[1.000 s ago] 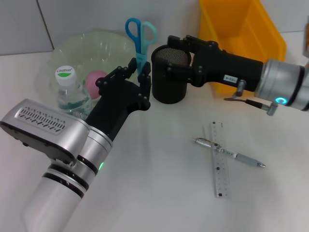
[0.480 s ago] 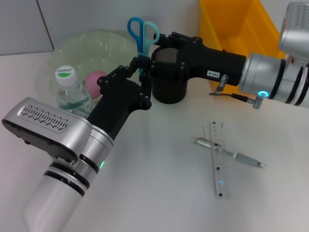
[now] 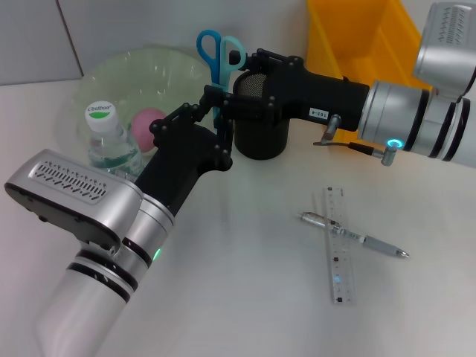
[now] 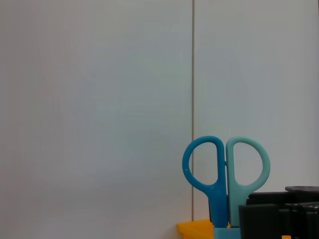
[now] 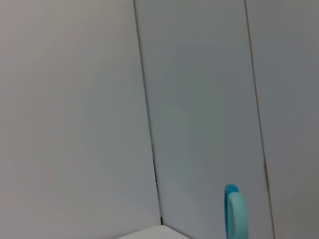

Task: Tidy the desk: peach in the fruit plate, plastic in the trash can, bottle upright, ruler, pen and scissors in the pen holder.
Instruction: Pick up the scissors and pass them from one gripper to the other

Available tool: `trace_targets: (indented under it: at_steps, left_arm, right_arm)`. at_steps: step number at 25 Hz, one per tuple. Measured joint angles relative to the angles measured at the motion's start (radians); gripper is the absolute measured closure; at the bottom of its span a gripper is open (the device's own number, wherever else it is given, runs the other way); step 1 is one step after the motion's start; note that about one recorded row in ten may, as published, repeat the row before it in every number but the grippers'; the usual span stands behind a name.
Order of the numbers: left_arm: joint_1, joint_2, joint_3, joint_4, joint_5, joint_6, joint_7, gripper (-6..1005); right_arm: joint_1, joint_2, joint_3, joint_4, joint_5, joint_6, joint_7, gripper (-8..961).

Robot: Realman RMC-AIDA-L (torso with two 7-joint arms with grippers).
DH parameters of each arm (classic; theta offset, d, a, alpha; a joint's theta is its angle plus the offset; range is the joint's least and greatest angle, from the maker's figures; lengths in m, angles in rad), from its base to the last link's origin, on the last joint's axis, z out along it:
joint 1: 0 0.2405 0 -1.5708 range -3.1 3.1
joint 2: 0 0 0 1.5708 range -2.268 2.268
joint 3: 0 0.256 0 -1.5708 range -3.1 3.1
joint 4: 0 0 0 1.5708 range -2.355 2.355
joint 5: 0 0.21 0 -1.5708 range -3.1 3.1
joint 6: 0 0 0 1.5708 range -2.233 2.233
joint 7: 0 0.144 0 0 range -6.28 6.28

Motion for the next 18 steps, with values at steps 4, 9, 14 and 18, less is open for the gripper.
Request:
trace_targets:
  at_steps: [4, 9, 14, 18]
  left_arm:
    - [0.0, 0.0, 0.004, 0.0, 0.0, 0.0, 0.0, 738]
    - [0.002, 0.0, 0.005, 0.0, 0.004, 0.0, 0.0, 737]
    - [0.005, 0.0, 0.005, 0.002, 0.008, 0.0, 0.0, 735]
    - [0.005, 0.0, 0.005, 0.004, 0.008, 0.0, 0.0, 734]
  right_arm:
    - [0.0, 0.0, -0.001, 0.0, 0.0, 0.001, 0.0, 186]
    - [-0.002, 0.0, -0.002, -0.002, 0.0, 0.001, 0.0, 207]
    - [-0.003, 0.0, -0.005, 0.003, 0.0, -0.005, -0.009, 228]
    - [-0.003, 0.0, -0.016, 0.006, 0.0, -0.001, -0.01, 335]
